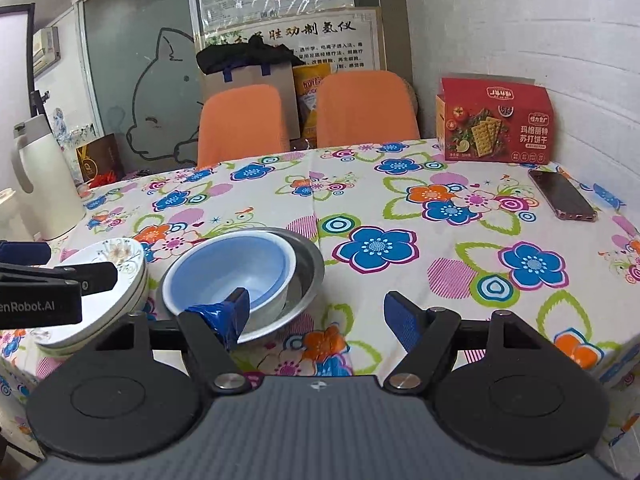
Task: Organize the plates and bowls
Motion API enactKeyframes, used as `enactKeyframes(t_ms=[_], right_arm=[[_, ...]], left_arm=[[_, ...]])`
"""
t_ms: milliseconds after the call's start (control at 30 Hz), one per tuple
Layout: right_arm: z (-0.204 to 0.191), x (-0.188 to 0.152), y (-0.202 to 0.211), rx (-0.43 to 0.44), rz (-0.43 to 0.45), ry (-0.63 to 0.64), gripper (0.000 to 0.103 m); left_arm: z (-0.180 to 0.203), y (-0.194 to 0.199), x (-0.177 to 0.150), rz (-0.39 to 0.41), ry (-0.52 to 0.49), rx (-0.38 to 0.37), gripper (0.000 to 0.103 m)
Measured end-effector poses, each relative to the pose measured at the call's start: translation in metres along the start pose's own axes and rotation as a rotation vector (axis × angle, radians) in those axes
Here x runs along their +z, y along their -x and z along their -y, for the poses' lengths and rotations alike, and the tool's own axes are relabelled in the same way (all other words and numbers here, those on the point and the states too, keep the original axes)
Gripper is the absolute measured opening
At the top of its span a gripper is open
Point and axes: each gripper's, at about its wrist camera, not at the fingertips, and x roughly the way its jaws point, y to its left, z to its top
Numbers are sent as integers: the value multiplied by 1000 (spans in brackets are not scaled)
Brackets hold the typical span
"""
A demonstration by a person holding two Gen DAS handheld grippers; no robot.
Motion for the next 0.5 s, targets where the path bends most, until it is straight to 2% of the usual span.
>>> enactKeyframes(t_ms=[233, 400, 500], right_arm=[[8, 17, -61, 18, -131, -21, 61], [6, 17, -84, 10, -197, -18, 61], [4, 17, -89, 11, -199, -5, 62]], left_arm=[[11, -59, 25, -80, -56, -76, 82], [10, -91, 32, -141, -79, -94, 82], [3, -103, 35, -160, -72, -141, 82]])
